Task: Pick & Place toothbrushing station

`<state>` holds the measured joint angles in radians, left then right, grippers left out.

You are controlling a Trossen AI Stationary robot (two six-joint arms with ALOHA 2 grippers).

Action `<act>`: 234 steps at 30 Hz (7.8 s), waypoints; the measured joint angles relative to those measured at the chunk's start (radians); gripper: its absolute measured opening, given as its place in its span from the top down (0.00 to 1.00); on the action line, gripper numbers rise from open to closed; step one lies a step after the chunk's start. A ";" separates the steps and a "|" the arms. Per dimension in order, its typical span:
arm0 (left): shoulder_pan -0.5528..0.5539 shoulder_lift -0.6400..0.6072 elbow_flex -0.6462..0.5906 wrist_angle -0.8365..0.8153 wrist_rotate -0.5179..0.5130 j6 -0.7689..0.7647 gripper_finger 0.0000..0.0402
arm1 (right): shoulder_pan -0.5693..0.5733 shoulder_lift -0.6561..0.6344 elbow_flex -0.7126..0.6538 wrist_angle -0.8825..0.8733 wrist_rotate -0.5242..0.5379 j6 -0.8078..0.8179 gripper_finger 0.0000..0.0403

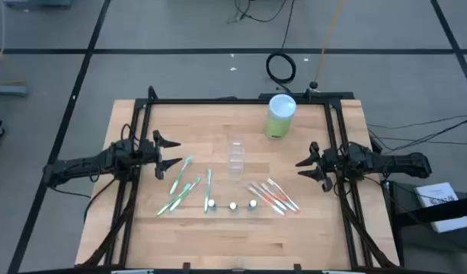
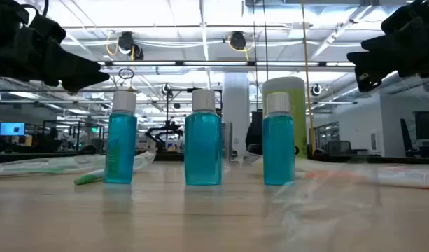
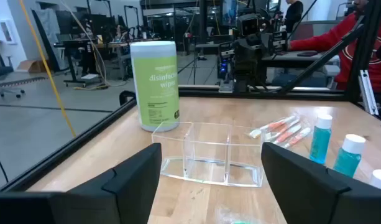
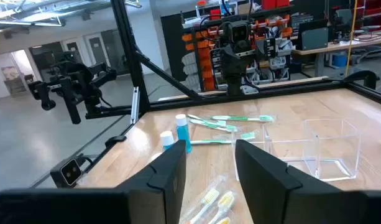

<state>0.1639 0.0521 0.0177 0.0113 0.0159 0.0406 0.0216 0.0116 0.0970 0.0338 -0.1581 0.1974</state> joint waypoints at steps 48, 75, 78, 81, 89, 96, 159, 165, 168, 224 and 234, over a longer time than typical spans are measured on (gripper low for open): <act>0.000 0.000 0.000 0.000 0.000 0.000 0.29 | 0.000 0.000 0.000 0.000 0.000 0.000 0.68; 0.000 0.000 0.000 0.000 0.000 0.000 0.29 | 0.000 0.000 0.000 0.000 0.000 0.000 0.68; 0.000 0.000 0.000 0.000 0.000 0.000 0.29 | 0.000 0.000 0.000 0.000 0.000 0.000 0.68; 0.000 0.000 0.000 0.000 0.000 0.000 0.29 | 0.000 0.000 0.000 0.000 0.000 0.000 0.68; 0.000 0.000 0.000 0.000 0.000 0.000 0.29 | 0.000 0.000 0.000 0.000 0.000 0.000 0.68; 0.000 0.000 0.000 0.000 0.000 0.000 0.29 | 0.000 0.000 0.000 0.000 0.000 0.000 0.68; 0.000 0.000 0.000 0.000 0.000 0.000 0.29 | 0.000 -0.001 -0.002 0.152 0.000 0.128 0.68; 0.000 0.000 0.000 0.000 0.000 0.000 0.29 | 0.000 0.000 -0.002 0.273 0.002 0.192 0.68; 0.000 0.000 0.000 0.000 0.000 0.000 0.29 | 0.000 -0.001 -0.001 0.332 0.027 0.192 0.68; 0.000 0.000 0.000 0.000 0.001 0.000 0.29 | 0.320 1.548 0.468 0.060 0.632 0.420 0.52; 0.000 0.000 0.000 0.000 0.001 0.000 0.29 | 0.314 1.550 0.467 0.059 0.628 0.421 0.72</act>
<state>0.1639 0.0521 0.0181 0.0116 0.0166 0.0406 0.3359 1.5612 0.5644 0.0924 0.4703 0.6182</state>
